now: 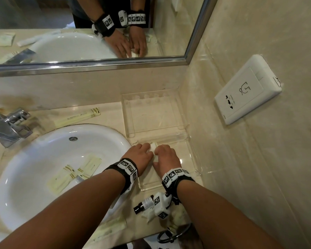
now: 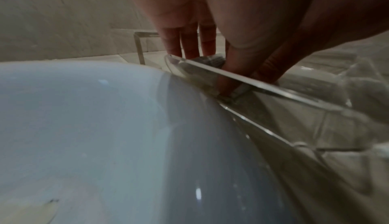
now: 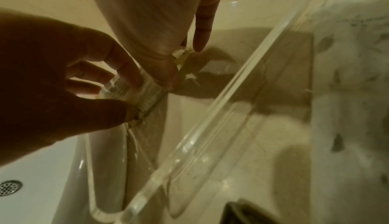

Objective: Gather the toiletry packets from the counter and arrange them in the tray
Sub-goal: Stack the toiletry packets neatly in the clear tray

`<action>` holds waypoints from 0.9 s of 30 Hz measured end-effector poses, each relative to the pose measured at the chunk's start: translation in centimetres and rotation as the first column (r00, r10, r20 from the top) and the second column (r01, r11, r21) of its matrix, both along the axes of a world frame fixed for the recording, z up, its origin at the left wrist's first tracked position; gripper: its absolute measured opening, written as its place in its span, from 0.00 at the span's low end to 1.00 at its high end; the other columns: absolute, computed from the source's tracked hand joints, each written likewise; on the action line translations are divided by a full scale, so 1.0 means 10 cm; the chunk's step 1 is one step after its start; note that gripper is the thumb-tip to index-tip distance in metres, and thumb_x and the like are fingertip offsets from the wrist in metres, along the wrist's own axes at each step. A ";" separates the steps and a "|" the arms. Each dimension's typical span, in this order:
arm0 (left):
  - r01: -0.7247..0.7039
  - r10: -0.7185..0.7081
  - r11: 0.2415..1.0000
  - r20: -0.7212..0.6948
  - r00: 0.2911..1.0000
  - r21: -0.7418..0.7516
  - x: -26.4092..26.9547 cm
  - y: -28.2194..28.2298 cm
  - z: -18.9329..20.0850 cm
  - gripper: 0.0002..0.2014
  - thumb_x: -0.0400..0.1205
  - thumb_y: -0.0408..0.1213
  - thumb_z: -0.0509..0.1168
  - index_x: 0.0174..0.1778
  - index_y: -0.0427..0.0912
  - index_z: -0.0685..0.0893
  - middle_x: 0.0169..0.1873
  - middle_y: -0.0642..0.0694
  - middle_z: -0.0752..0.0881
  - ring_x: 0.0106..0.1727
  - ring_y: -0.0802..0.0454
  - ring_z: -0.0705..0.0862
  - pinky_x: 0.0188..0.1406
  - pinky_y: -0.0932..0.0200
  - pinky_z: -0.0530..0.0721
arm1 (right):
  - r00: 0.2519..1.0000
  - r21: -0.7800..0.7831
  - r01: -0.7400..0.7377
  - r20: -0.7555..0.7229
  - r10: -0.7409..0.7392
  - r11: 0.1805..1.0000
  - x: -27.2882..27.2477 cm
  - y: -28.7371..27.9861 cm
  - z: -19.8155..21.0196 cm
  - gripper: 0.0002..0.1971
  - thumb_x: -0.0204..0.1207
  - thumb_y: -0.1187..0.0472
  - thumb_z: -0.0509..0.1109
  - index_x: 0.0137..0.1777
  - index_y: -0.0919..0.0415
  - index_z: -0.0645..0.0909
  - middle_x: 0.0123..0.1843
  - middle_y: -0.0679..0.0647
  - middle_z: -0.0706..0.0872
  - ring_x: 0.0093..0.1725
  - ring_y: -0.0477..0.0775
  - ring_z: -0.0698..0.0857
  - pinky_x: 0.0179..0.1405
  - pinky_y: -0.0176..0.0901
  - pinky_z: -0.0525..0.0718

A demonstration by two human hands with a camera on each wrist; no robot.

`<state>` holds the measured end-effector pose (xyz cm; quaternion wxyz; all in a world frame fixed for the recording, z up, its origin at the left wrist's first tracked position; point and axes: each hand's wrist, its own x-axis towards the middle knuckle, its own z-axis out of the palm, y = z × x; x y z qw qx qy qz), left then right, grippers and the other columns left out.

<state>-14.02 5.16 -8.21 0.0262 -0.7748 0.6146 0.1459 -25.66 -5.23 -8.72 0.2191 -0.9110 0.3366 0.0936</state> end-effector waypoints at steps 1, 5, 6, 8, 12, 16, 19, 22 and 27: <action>0.010 -0.010 1.000 -0.007 1.000 -0.010 0.01 -0.01 -0.01 0.17 0.69 0.34 0.72 0.54 0.41 0.85 0.62 0.38 0.80 0.54 0.37 0.82 0.50 0.46 0.85 | 1.000 0.003 -0.010 0.000 0.010 1.000 -0.01 0.00 -0.01 0.21 0.74 0.57 0.77 0.64 0.50 0.75 0.65 0.50 0.76 0.62 0.55 0.75 0.51 0.41 0.72; 0.040 -0.040 0.998 0.005 0.999 -0.043 0.05 0.00 -0.02 0.12 0.73 0.34 0.68 0.51 0.38 0.86 0.61 0.38 0.82 0.59 0.35 0.81 0.48 0.43 0.86 | 1.000 0.000 -0.010 0.007 0.010 1.000 -0.03 -0.01 -0.03 0.29 0.73 0.57 0.78 0.73 0.48 0.72 0.75 0.52 0.70 0.68 0.57 0.77 0.60 0.48 0.80; 0.038 -0.037 0.998 0.016 0.999 -0.046 0.06 0.00 -0.03 0.11 0.72 0.35 0.68 0.49 0.39 0.87 0.60 0.38 0.83 0.58 0.36 0.81 0.46 0.44 0.86 | 1.000 -0.001 -0.012 0.003 0.012 1.000 -0.03 -0.01 -0.04 0.34 0.74 0.58 0.78 0.78 0.46 0.68 0.79 0.53 0.67 0.70 0.58 0.76 0.62 0.50 0.81; 0.044 -0.043 0.997 0.015 0.999 -0.067 0.06 0.01 -0.06 0.11 0.73 0.36 0.66 0.48 0.39 0.86 0.59 0.39 0.83 0.59 0.37 0.81 0.46 0.44 0.86 | 0.999 -0.007 -0.042 -0.022 0.042 0.999 -0.01 -0.02 -0.03 0.39 0.75 0.58 0.76 0.83 0.42 0.61 0.80 0.54 0.66 0.70 0.59 0.76 0.62 0.52 0.82; 0.048 -0.047 0.992 0.015 0.999 -0.116 0.07 0.01 -0.10 0.12 0.73 0.35 0.62 0.48 0.38 0.86 0.60 0.38 0.82 0.60 0.36 0.80 0.50 0.43 0.86 | 0.992 -0.006 -0.099 -0.082 0.098 0.995 0.05 -0.10 -0.03 0.35 0.79 0.55 0.73 0.84 0.42 0.63 0.76 0.56 0.71 0.69 0.60 0.76 0.62 0.50 0.81; -0.005 0.009 0.994 0.033 0.999 -0.111 0.07 0.01 -0.11 0.12 0.75 0.41 0.68 0.50 0.40 0.87 0.64 0.38 0.81 0.65 0.37 0.78 0.55 0.44 0.84 | 0.988 -0.054 -0.127 -0.091 0.121 0.990 0.04 -0.12 -0.04 0.32 0.82 0.52 0.71 0.83 0.37 0.63 0.76 0.54 0.70 0.66 0.59 0.77 0.55 0.50 0.83; -0.039 0.041 0.997 0.027 0.999 -0.064 0.08 0.02 -0.05 0.23 0.69 0.54 0.71 0.53 0.41 0.87 0.63 0.41 0.81 0.65 0.39 0.77 0.54 0.46 0.82 | 0.986 -0.069 -0.136 -0.105 0.129 0.988 0.01 -0.10 -0.05 0.31 0.83 0.50 0.68 0.83 0.35 0.61 0.76 0.54 0.69 0.63 0.58 0.80 0.52 0.50 0.83; -0.047 0.050 0.996 0.045 0.998 -0.073 0.08 0.01 -0.04 0.16 0.72 0.43 0.70 0.52 0.39 0.86 0.61 0.40 0.82 0.63 0.38 0.78 0.51 0.46 0.83 | 0.991 -0.011 -0.115 -0.065 0.114 0.993 0.03 -0.06 -0.06 0.33 0.82 0.59 0.69 0.84 0.40 0.61 0.78 0.57 0.68 0.67 0.59 0.79 0.59 0.49 0.81; -0.042 0.047 0.996 0.067 0.997 -0.076 0.13 0.00 -0.11 0.12 0.74 0.32 0.64 0.50 0.36 0.85 0.58 0.39 0.81 0.61 0.37 0.77 0.52 0.44 0.84 | 0.993 -0.014 -0.116 -0.037 0.116 0.993 0.10 0.00 -0.02 0.39 0.78 0.71 0.65 0.87 0.51 0.55 0.81 0.56 0.67 0.72 0.61 0.72 0.66 0.47 0.75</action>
